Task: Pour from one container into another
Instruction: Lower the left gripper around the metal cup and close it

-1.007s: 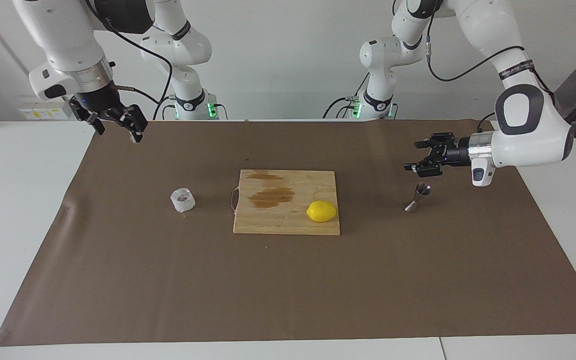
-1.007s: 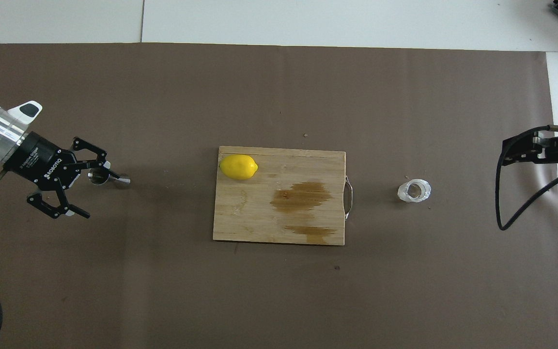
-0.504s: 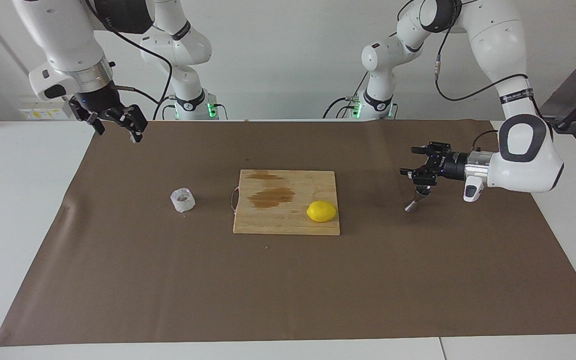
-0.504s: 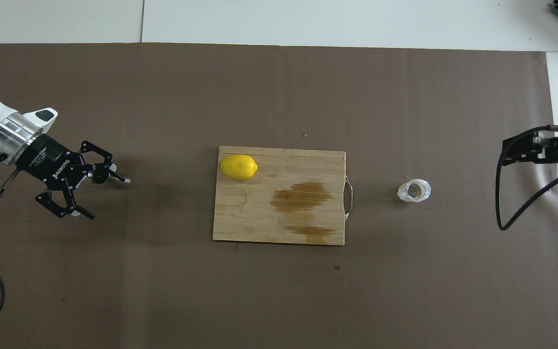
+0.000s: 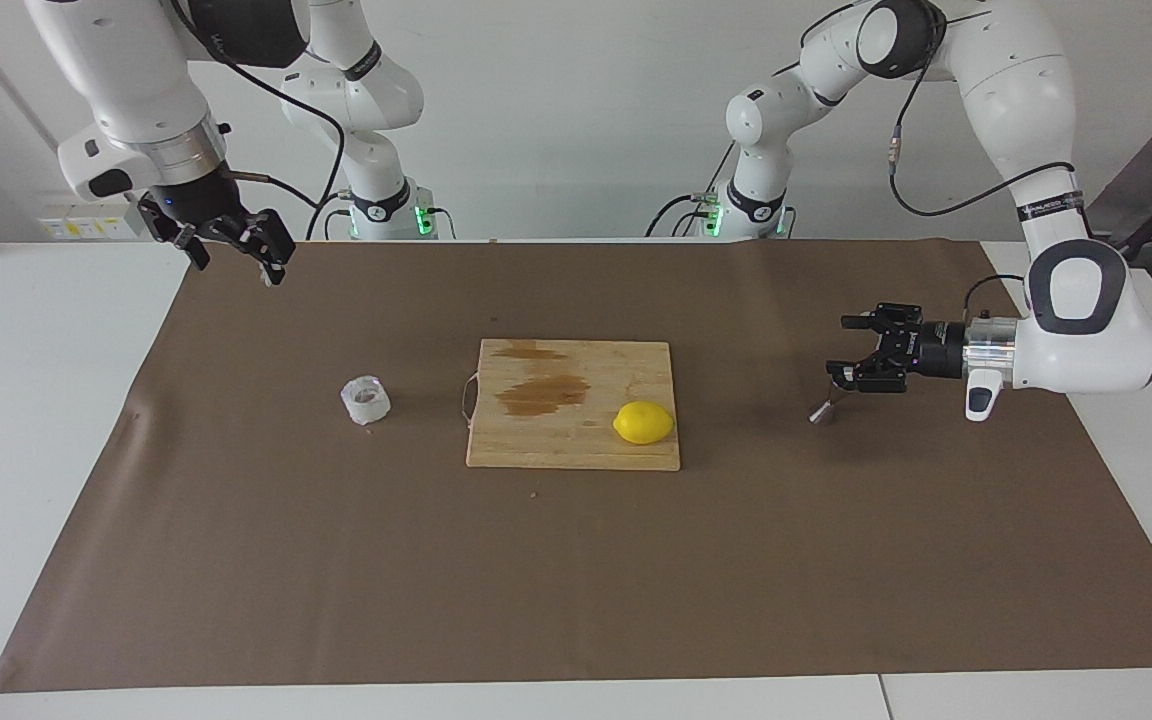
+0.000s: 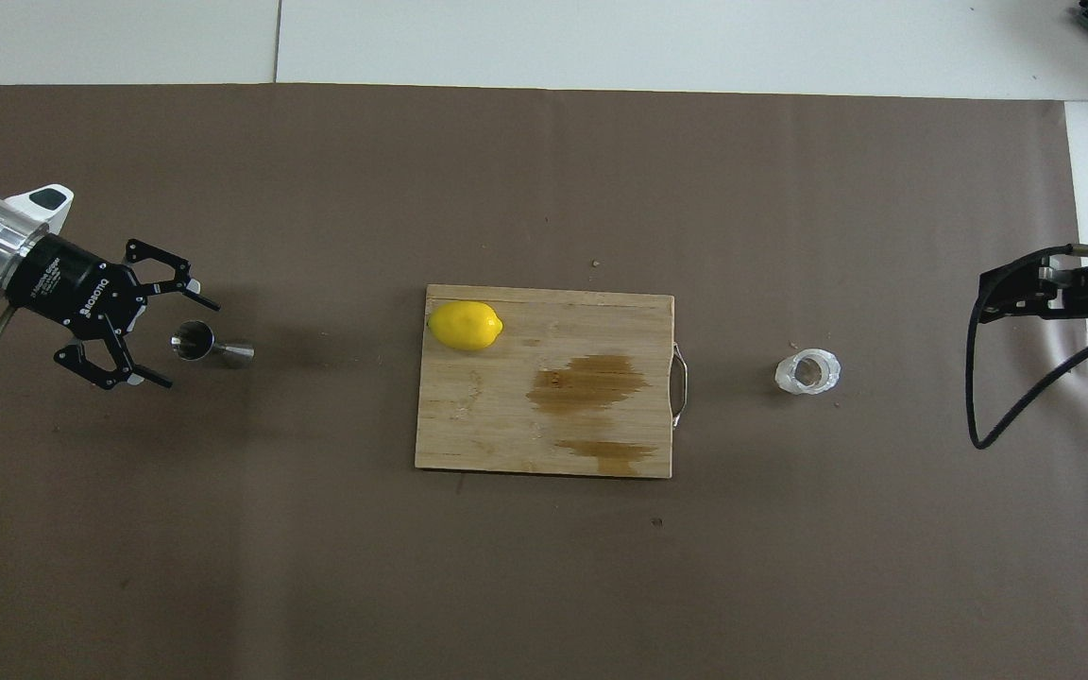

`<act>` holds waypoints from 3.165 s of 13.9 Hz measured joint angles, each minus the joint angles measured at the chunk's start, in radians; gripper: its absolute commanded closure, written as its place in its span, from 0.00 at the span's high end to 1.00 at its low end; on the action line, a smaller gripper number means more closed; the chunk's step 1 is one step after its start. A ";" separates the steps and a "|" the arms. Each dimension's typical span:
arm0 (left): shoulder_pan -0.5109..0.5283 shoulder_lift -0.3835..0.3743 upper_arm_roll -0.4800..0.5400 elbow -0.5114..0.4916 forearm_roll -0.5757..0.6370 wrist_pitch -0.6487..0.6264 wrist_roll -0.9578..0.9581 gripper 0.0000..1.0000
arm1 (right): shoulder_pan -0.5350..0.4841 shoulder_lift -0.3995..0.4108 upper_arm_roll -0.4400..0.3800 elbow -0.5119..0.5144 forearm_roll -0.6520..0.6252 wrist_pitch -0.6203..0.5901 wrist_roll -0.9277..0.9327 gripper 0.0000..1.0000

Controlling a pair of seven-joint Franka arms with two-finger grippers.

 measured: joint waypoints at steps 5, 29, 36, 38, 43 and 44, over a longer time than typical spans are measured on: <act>0.044 0.030 -0.034 0.023 0.002 0.077 -0.061 1.00 | 0.000 0.000 0.000 0.000 0.000 0.000 0.000 1.00; 0.200 0.179 -0.224 0.038 0.152 0.080 -0.067 0.81 | 0.000 0.000 0.000 0.000 0.000 0.000 0.000 1.00; 0.200 0.183 -0.226 0.038 0.153 0.082 -0.066 0.67 | 0.000 0.000 0.000 0.000 0.000 0.000 0.000 1.00; 0.200 0.183 -0.226 0.037 0.153 0.082 -0.066 0.61 | 0.000 0.000 0.000 0.000 0.000 0.000 0.000 1.00; 0.200 0.183 -0.227 0.037 0.153 0.083 -0.065 0.44 | 0.000 0.000 0.000 0.000 0.000 0.000 0.000 1.00; 0.200 0.183 -0.227 0.037 0.153 0.084 -0.065 0.39 | 0.000 0.000 0.000 0.000 0.000 0.000 0.000 1.00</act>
